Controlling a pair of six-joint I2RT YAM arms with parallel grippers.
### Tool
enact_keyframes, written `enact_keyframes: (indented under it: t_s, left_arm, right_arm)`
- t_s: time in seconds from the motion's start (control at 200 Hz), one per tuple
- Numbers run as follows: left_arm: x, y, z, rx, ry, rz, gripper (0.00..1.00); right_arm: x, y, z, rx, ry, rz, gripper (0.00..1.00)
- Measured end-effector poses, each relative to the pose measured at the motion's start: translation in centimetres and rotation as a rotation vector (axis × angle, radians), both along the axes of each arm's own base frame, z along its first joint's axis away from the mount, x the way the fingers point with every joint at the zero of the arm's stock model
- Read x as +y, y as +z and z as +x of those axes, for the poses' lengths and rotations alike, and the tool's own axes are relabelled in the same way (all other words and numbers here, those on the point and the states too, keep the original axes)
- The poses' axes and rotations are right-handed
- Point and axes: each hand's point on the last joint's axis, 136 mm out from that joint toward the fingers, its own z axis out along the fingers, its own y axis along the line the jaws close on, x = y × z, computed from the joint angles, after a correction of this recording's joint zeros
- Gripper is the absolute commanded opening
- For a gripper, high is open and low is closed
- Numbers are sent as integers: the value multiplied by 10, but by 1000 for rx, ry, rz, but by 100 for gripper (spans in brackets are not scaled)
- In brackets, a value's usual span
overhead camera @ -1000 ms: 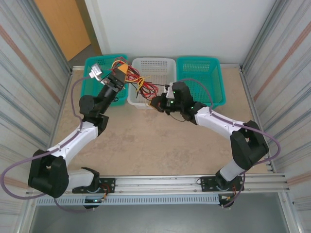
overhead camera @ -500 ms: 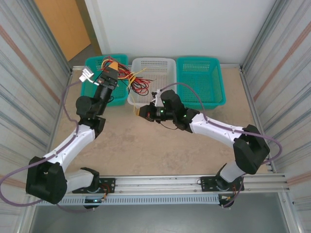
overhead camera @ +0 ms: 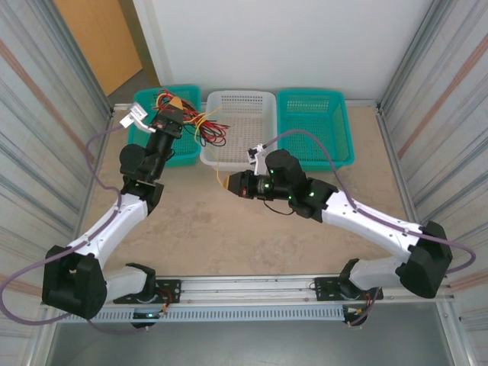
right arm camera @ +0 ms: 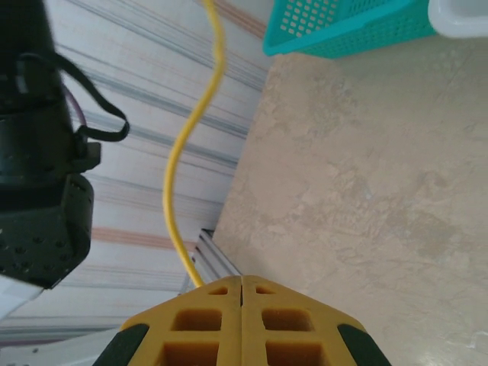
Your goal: Untangle the cables
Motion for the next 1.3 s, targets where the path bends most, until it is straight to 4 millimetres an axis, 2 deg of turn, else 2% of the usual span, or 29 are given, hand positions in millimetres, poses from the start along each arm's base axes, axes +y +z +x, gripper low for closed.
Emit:
enact_keyframes:
  t_s: [0.256,0.466,0.566,0.671,0.772,0.872,1.022,1.168,1.298]
  left_arm:
    - [10,-7,0,42,125,50,0]
    - [22,-7,-6,59,199,83,0]
    - [24,-20,-6,87,206,95,0]
    - [25,-41,-6,138,208,118,0]
    - [26,-54,-11,167,201,126,0]
    - [29,-53,-18,162,176,110,0]
    - [22,-45,-24,135,78,93,0]
    - [6,-56,-27,144,-59,103,0]
    - [-4,-69,-34,160,-146,118,0]
  right_arm:
    - [-5,66,-4,-177,53,-11,0]
    - [-9,81,-7,-228,70,-20,0]
    - [-17,86,-4,-240,57,-18,0]
    - [-36,93,8,-247,16,-14,0]
    - [-66,107,26,-262,-57,8,0]
    - [-93,117,39,-271,-122,22,0]
    - [-116,111,53,-240,-174,4,0]
    - [-141,104,69,-196,-239,-22,0]
    - [-156,111,78,-184,-268,-19,0]
